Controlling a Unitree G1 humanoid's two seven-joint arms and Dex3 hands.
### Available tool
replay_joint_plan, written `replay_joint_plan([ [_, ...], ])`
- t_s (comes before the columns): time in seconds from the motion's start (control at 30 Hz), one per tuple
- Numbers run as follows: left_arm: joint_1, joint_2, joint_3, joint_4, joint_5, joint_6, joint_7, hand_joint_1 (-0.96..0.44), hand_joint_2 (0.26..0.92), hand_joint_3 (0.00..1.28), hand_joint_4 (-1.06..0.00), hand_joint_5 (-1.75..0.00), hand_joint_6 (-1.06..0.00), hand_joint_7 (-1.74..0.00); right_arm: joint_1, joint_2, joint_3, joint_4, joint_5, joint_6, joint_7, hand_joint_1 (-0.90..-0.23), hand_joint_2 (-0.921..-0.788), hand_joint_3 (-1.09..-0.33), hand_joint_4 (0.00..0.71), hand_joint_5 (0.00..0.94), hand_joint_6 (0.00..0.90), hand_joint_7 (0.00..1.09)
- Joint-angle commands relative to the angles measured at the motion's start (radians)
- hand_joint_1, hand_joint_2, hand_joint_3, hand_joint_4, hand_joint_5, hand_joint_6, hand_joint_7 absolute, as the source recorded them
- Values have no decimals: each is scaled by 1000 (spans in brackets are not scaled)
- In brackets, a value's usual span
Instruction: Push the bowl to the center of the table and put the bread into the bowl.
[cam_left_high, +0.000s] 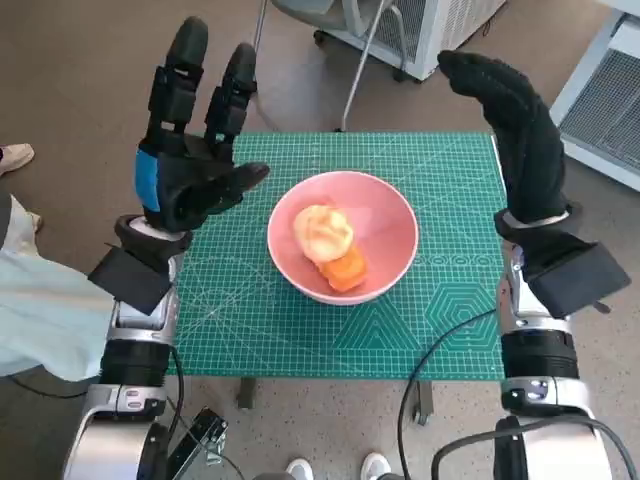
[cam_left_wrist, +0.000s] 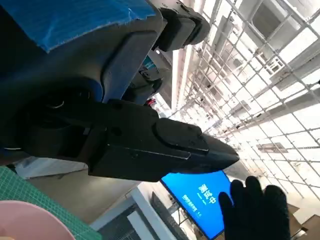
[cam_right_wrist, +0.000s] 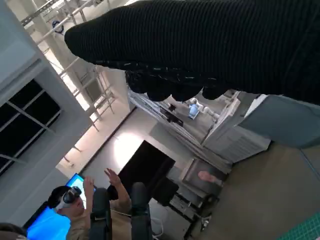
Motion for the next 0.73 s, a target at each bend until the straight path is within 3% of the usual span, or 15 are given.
replay_joint_plan([
  [0.03,15,-5,5,11,-8,-18,0,67,896,4,-136,-11,0,-376,5,-6,0,14,1,10,10,-613,-921,-751,276,0,-1,675],
  [0.73,45,-13,12,-57,-59,-4,-25,70,917,13,-163,-15,1,-439,13,-21,5,2,-24,14,-11,-612,-921,-749,273,0,-1,677],
])
